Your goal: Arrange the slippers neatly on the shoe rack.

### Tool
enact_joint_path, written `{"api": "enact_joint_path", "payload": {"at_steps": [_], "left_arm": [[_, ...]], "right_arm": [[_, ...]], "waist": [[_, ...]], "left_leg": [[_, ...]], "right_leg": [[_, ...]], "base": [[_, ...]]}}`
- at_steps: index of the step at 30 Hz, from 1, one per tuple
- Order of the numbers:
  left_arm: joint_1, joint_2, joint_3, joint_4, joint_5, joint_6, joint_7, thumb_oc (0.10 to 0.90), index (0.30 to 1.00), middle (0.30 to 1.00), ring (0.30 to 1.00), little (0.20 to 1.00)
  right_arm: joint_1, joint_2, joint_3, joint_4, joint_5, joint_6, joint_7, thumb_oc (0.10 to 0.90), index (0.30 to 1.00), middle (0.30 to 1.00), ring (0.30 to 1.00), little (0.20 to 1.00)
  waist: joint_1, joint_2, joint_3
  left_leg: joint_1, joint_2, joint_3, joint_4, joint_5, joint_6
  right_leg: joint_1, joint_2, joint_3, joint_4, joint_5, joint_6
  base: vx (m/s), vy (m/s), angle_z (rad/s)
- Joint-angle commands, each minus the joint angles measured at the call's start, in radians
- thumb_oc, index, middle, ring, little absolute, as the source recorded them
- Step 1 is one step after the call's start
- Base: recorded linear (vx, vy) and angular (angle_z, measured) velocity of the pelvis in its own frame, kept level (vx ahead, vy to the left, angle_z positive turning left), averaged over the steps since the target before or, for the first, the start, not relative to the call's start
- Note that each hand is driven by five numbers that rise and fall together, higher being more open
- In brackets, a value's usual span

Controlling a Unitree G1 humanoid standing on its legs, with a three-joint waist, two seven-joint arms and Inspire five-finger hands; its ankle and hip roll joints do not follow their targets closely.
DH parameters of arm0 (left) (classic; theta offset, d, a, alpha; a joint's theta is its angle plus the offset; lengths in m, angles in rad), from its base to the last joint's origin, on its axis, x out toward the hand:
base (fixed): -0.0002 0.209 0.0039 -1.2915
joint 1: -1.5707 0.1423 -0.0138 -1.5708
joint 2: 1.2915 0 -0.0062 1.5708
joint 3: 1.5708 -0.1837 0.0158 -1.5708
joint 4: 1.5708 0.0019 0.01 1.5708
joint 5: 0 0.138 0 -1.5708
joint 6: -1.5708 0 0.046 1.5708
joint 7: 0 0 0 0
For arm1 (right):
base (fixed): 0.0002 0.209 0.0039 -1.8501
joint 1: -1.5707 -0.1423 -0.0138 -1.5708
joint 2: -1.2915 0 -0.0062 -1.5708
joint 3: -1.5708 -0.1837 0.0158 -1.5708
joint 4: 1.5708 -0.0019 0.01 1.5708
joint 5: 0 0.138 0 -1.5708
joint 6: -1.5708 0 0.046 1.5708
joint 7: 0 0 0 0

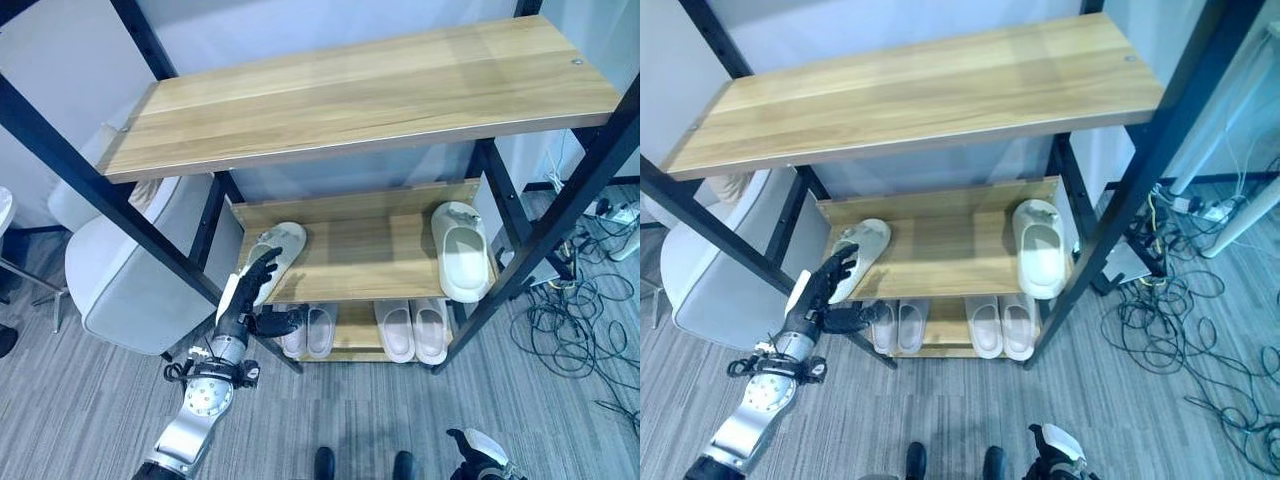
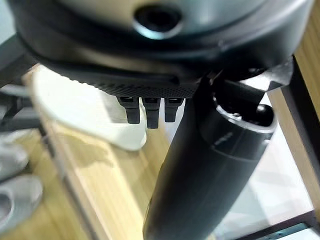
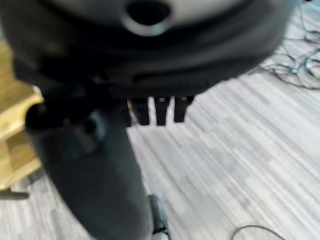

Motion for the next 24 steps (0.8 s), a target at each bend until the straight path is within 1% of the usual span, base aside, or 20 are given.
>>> {"api": "enact_joint_path", "payload": {"at_steps": [1,5,6,9,13,18,24], "left_arm": [[-0.158,0.083,0.077,0.032,0.096,-0.102,0.094,0.8,0.9,0.9,0.9,0.9],[-0.203,0.14,0.079,0.093,0.148,-0.091,0.112,0.8,0.9,0.9,0.9,0.9],[-0.219,0.167,0.082,0.11,0.162,-0.088,0.112,0.8,0.9,0.9,0.9,0.9],[-0.228,0.178,0.08,0.128,0.167,-0.087,0.113,0.8,0.9,0.9,0.9,0.9],[-0.235,0.227,0.092,0.164,0.199,-0.076,0.105,0.8,0.9,0.9,0.9,0.9],[-0.242,0.262,0.099,0.193,0.213,-0.064,0.088,0.8,0.9,0.9,0.9,0.9],[-0.258,0.262,0.084,0.222,0.218,-0.055,0.069,0.8,0.9,0.9,0.9,0.9]], "right_arm": [[-0.028,-0.001,0.023,-0.015,0.026,-0.017,-0.038,0.8,0.9,0.9,0.9,0.9],[-0.031,-0.006,0.027,-0.009,0.029,-0.019,-0.033,0.8,0.9,0.9,0.9,0.9],[-0.032,-0.009,0.03,-0.008,0.03,-0.019,-0.029,0.8,0.9,0.9,0.9,0.9],[-0.033,-0.008,0.031,-0.007,0.031,-0.02,-0.027,0.8,0.9,0.9,0.9,0.9],[-0.032,-0.008,0.027,-0.004,0.038,-0.023,-0.018,0.8,0.9,0.9,0.9,0.9],[-0.035,-0.01,0.025,-0.002,0.043,-0.025,-0.005,0.8,0.9,0.9,0.9,0.9],[-0.046,-0.005,0.033,0.004,0.044,-0.019,0.011,0.8,0.9,0.9,0.9,0.9]], "waist": [[-0.014,-0.054,-0.031],[-0.014,-0.061,-0.05],[-0.015,-0.062,-0.055],[-0.016,-0.065,-0.057],[-0.015,-0.077,-0.066],[-0.013,-0.087,-0.069],[-0.011,-0.101,-0.066]], "left_leg": [[-0.089,-0.009,-0.025,0.001,-0.007,-0.043],[-0.121,-0.004,-0.01,0.001,-0.003,-0.042],[-0.125,-0.004,-0.007,0.001,-0.002,-0.042],[-0.126,-0.004,-0.005,0.001,-0.003,-0.042],[-0.118,-0.005,-0.005,0.001,-0.008,-0.04],[-0.087,-0.007,-0.006,0.001,-0.021,-0.036],[-0.039,-0.005,-0.008,0.001,-0.035,-0.031]], "right_leg": [[-0.045,-0.053,-0.017,0.013,-0.08,0.09],[-0.083,-0.054,-0.003,0.013,-0.071,0.094],[-0.088,-0.054,-0.002,0.013,-0.07,0.093],[-0.091,-0.055,-0.001,0.013,-0.07,0.094],[-0.081,-0.057,-0.004,0.013,-0.07,0.094],[-0.049,-0.057,-0.007,0.013,-0.079,0.094],[0.0,-0.054,-0.013,0.013,-0.086,0.096]], "base": [[-0.02,0.015,-0.24],[0.01,0.022,-0.14],[0.02,0.02,-0.2],[0.03,0.011,-0.05],[0.04,0.01,0.0],[0.04,0.015,0.01],[0.03,0.017,0.0]]}}
